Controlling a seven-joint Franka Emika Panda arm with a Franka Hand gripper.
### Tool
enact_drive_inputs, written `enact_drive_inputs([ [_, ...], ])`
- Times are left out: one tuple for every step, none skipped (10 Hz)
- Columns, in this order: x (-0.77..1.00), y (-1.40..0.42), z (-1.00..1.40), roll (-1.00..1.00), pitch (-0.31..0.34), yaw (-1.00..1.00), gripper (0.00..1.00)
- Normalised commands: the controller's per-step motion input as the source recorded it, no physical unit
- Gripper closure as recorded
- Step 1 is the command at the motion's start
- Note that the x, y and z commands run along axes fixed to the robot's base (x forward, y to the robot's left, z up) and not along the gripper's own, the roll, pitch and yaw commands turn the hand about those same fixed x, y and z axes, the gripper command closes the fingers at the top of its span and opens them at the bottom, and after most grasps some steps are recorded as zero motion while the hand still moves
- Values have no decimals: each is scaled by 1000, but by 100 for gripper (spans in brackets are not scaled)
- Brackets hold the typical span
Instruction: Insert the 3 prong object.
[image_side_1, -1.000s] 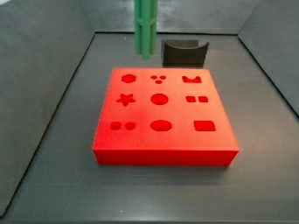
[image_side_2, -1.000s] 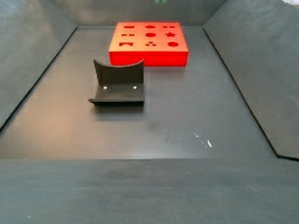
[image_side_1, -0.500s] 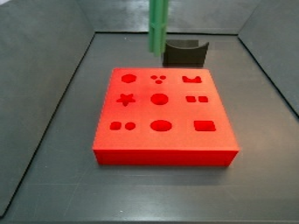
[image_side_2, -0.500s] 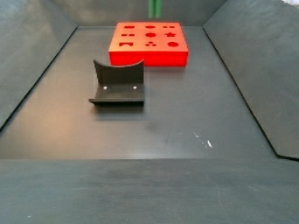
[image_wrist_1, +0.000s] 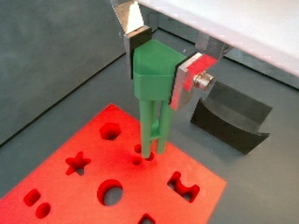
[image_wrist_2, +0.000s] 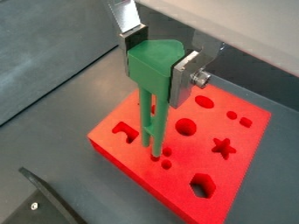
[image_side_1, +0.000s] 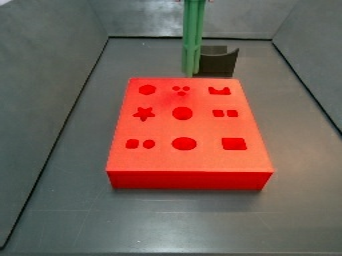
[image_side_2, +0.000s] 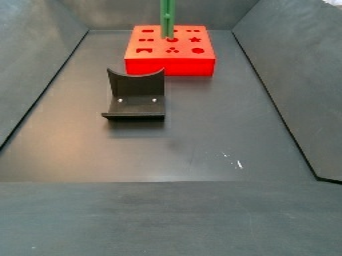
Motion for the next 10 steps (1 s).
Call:
enact_drive_inputs([
  [51, -163, -351, 141, 0, 443, 100],
  [54, -217, -263, 219, 0, 480, 100],
  [0, -140, -246, 341, 13, 389, 100],
  [0, -51, -223, 290, 3, 251, 100],
  [0, 0, -194, 196, 4, 57, 100],
  [-31, -43, -200, 124, 0, 9, 100],
  [-9, -77, -171, 0, -66, 11, 100],
  [0, -80, -29, -86, -124, 0, 100],
  [-57, 0, 0, -184, -119, 0, 100],
  [-131, 0, -20, -221, -181, 0, 100],
])
